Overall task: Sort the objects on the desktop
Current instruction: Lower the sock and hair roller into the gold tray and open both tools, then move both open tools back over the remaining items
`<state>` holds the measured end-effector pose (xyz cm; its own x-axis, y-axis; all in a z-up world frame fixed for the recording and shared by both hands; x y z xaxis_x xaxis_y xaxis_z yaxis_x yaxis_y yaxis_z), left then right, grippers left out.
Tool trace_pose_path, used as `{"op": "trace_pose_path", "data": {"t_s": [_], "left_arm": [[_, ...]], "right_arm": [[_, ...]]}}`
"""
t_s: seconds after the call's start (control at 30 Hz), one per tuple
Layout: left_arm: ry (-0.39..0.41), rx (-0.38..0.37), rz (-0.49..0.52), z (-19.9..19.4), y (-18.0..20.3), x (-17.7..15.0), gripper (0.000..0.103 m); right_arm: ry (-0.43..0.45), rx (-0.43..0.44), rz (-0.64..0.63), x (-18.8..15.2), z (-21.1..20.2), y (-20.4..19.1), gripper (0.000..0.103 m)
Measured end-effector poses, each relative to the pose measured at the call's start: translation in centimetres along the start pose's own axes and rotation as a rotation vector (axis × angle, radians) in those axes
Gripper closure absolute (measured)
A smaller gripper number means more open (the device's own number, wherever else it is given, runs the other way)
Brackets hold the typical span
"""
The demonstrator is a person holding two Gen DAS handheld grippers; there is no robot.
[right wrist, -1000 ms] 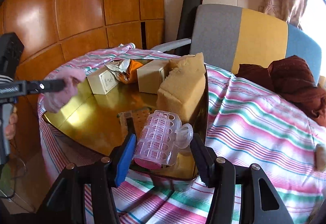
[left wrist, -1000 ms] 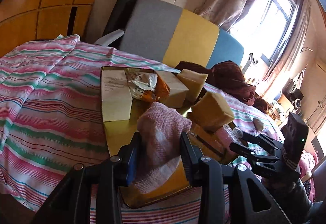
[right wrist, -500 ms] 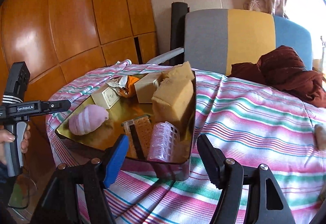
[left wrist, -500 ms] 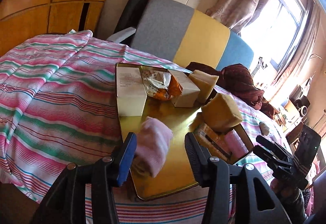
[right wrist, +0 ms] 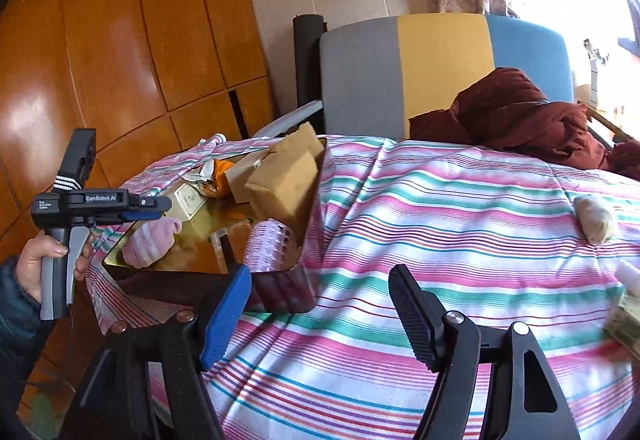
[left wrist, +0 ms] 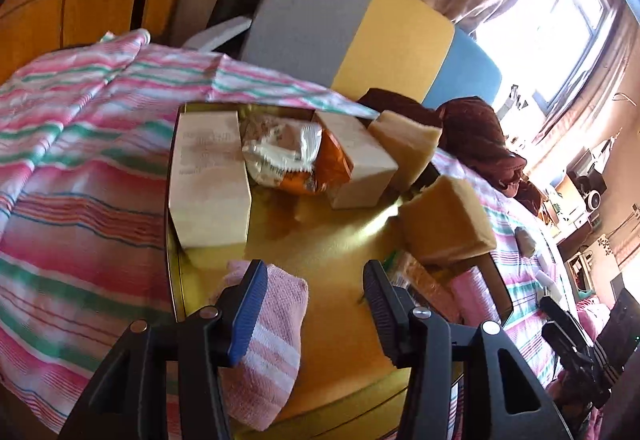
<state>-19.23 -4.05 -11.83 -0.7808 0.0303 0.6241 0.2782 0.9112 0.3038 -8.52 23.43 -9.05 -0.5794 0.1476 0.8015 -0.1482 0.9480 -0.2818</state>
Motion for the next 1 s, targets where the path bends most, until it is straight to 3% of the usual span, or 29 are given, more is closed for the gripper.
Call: {"op": "trace_pose_path", "data": {"t_s": [0.2,0.43,0.63,0.87,1.0], "left_arm": [[-0.032,0.007,0.018,-1.4,0.7,-2.6,0.053],[0.081,-0.063,0.061,-4.6,4.7,-1.3,0.051],[0.073,-0.216,0.196,-3.4,13.5,0.0,0.049],[-0.08,-0.388,0.38,3.1,26.7,-2.0,0.049],[-0.16,-0.448,0.478,6.6,33.4,-3.4,0.047]], "right_arm": [[0.021,-0.045,0.05,-0.5,-1.8,3.0,0.03],[0.039,-0.163,0.159,-1.9,-4.6,9.0,0.03],[0.09,-0.308,0.269,-3.1,-8.9,15.6,0.028],[0.173,-0.47,0.435,-3.9,-14.4,23.9,0.028],[0.199,-0.502,0.504,-4.6,-15.7,26.5,0.026]]}}
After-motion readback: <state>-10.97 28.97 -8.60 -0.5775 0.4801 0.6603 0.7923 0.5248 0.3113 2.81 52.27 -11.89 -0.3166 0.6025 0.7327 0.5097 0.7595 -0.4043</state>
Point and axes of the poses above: each gripper's, at about its wrist camera, not at the fingertips, and z roughly the way its jaws point, y to its right, x to its top, the point moved 9 cm from there along z, roughly the way its jaws point, and after that the axes turned 7 degrees about z, right-handed, at the moved point
